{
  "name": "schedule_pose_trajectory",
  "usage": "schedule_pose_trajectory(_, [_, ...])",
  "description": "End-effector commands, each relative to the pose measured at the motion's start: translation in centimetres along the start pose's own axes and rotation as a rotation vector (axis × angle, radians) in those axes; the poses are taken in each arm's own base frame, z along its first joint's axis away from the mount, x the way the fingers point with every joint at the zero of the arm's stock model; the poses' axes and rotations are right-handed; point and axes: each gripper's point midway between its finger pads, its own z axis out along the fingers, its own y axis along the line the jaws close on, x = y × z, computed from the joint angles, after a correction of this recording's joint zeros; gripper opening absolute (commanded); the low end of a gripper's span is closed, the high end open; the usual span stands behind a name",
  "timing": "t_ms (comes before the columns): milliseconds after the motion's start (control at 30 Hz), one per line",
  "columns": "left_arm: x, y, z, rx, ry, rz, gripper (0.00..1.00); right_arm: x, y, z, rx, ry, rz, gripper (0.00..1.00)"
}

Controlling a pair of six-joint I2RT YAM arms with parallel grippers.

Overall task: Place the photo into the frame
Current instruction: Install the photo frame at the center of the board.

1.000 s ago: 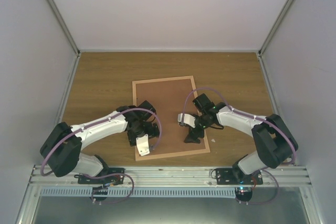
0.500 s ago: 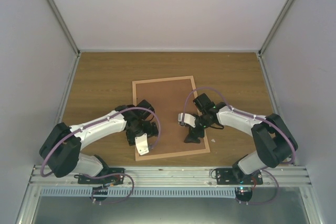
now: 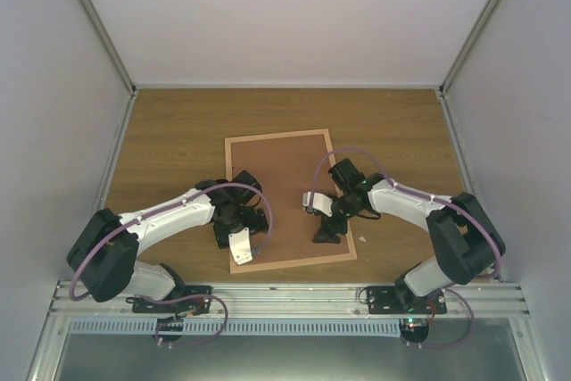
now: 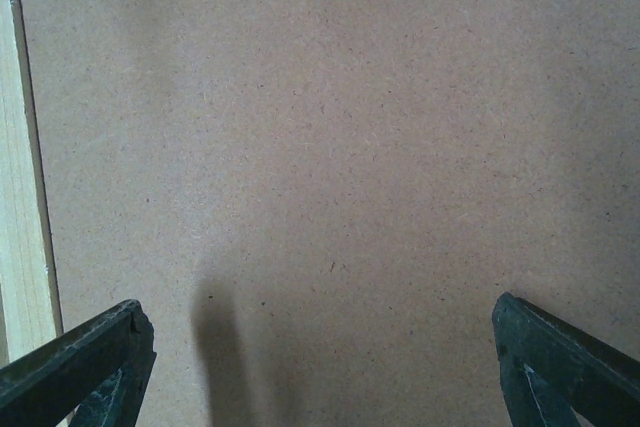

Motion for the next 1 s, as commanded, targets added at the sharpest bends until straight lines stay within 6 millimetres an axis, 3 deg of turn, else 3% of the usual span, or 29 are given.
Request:
schedule_pose_trajectory(0, [0.7, 0.1, 0.9, 0.0, 0.015, 0.057, 0.99, 2.1, -0.1, 1.1, -0.013, 0.071, 0.056, 0.93])
schedule_pose_trajectory(500, [1.4, 1.5, 0.5, -0.02, 0.02, 0.075, 0.98, 2.4, 0.0, 1.4, -0.022, 0.081, 0.063, 0.93])
schedule_pose_trajectory(967, [1.5, 0.1, 1.8, 0.01, 0.042, 0.086, 0.98, 2.4, 0.0, 1.4, -0.021, 0.081, 0.066, 0.93])
